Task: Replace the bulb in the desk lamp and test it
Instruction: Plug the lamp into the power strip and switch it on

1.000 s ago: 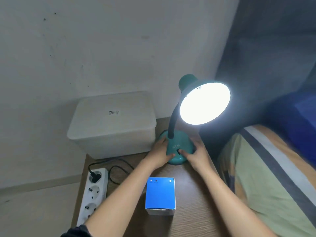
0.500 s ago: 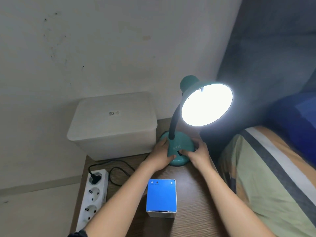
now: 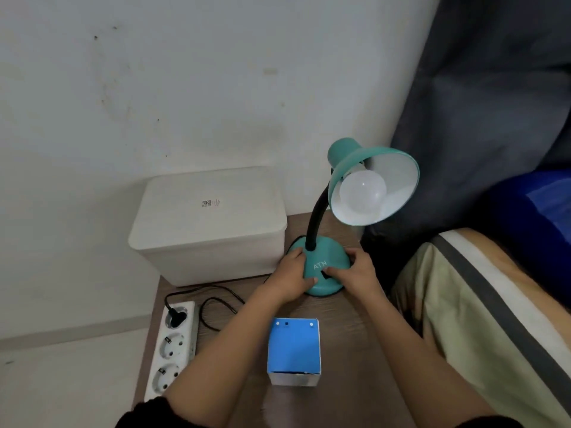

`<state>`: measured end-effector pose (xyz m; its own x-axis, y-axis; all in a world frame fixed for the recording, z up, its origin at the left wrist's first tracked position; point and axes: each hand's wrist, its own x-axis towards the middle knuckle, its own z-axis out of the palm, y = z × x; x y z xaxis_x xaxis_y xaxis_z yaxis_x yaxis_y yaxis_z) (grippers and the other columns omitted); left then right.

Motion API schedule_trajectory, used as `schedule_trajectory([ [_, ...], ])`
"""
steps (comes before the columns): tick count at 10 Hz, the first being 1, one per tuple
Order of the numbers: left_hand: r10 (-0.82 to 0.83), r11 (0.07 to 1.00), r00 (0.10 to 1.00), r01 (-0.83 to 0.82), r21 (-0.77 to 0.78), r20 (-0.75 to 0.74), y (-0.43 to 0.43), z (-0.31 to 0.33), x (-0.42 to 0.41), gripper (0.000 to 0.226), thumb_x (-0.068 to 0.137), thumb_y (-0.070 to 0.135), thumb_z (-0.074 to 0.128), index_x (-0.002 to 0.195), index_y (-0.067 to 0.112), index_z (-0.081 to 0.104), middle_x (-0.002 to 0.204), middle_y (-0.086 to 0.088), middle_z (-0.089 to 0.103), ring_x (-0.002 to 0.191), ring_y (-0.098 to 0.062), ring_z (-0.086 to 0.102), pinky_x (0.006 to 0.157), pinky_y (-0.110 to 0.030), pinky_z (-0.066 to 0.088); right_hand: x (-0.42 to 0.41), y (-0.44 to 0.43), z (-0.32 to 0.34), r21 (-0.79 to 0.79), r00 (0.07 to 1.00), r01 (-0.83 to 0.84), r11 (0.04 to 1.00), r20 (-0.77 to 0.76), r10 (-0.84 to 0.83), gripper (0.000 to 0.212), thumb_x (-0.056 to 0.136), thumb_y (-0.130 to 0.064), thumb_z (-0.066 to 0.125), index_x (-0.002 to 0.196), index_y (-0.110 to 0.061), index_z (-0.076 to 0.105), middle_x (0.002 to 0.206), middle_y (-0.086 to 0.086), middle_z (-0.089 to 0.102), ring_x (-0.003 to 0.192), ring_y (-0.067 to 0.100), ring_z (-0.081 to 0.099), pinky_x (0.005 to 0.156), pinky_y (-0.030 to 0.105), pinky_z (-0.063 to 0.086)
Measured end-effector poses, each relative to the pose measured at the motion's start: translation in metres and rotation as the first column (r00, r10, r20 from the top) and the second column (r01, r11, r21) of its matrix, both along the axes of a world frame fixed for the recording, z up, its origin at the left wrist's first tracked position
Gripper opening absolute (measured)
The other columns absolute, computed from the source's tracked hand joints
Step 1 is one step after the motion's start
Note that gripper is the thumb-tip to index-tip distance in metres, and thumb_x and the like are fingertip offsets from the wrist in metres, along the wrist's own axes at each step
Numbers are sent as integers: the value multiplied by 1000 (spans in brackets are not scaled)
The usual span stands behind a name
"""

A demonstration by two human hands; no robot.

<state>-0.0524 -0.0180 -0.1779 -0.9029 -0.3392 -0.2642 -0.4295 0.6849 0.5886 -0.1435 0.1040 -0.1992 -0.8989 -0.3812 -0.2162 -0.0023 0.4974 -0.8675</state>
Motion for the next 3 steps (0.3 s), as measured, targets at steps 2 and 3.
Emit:
schedule_trajectory([
  [2, 52, 998, 998, -53, 43, 22, 10, 31, 14, 45, 89, 21, 60, 128, 2, 46, 130, -11, 46, 119, -26, 48, 89, -22, 36, 17, 9, 24, 101, 998, -53, 993, -39, 57, 49, 75, -12, 70, 119, 2, 57, 121, 20, 60, 112, 32, 56, 95, 38, 45],
  [3, 57, 997, 998, -54, 59, -41, 15, 49, 29, 27, 87, 10, 60, 111, -3, 58, 111, -14, 59, 107, -28, 58, 73, -16, 39, 36, 25, 37, 135, 995, -78, 988, -46, 85, 42, 78, -14, 66, 117, 0, 58, 120, 20, 62, 109, 30, 58, 93, 35, 45],
])
